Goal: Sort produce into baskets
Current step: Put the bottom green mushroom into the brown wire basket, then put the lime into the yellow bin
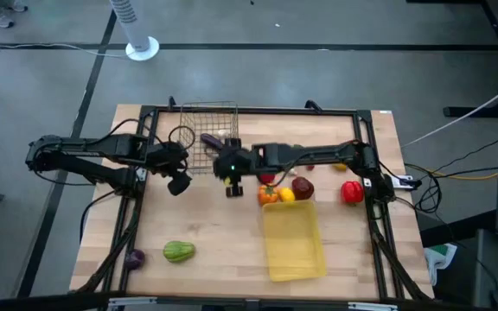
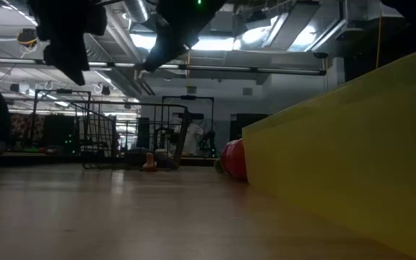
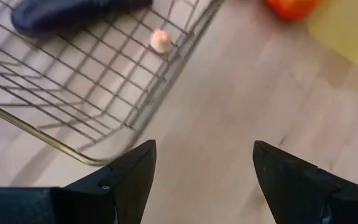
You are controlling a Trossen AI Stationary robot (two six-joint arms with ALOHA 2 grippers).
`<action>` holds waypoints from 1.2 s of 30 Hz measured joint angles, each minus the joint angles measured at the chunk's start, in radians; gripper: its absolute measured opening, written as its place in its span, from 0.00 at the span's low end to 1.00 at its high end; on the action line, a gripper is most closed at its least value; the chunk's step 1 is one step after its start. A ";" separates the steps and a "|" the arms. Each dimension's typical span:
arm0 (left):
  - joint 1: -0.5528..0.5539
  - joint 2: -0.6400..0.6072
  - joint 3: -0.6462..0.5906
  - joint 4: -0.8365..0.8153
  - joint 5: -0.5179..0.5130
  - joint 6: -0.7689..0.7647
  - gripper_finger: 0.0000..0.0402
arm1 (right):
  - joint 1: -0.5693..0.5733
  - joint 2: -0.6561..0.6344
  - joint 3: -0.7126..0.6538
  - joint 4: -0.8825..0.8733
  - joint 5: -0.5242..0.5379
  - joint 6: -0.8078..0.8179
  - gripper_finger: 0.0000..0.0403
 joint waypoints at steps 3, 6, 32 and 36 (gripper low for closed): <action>-0.034 0.001 0.000 0.001 0.000 -0.019 0.65 | -0.045 0.000 0.001 0.013 0.005 -0.014 0.32; -0.061 0.004 0.000 0.003 -0.005 -0.030 0.65 | -0.087 0.002 0.001 0.013 -0.001 -0.015 0.32; -0.106 0.004 0.000 0.123 -0.023 0.036 0.65 | -0.148 0.003 -0.003 0.014 -0.070 -0.010 0.68; -0.106 0.005 0.000 0.158 -0.023 0.043 0.65 | -0.147 0.003 -0.003 -0.018 -0.070 -0.008 0.71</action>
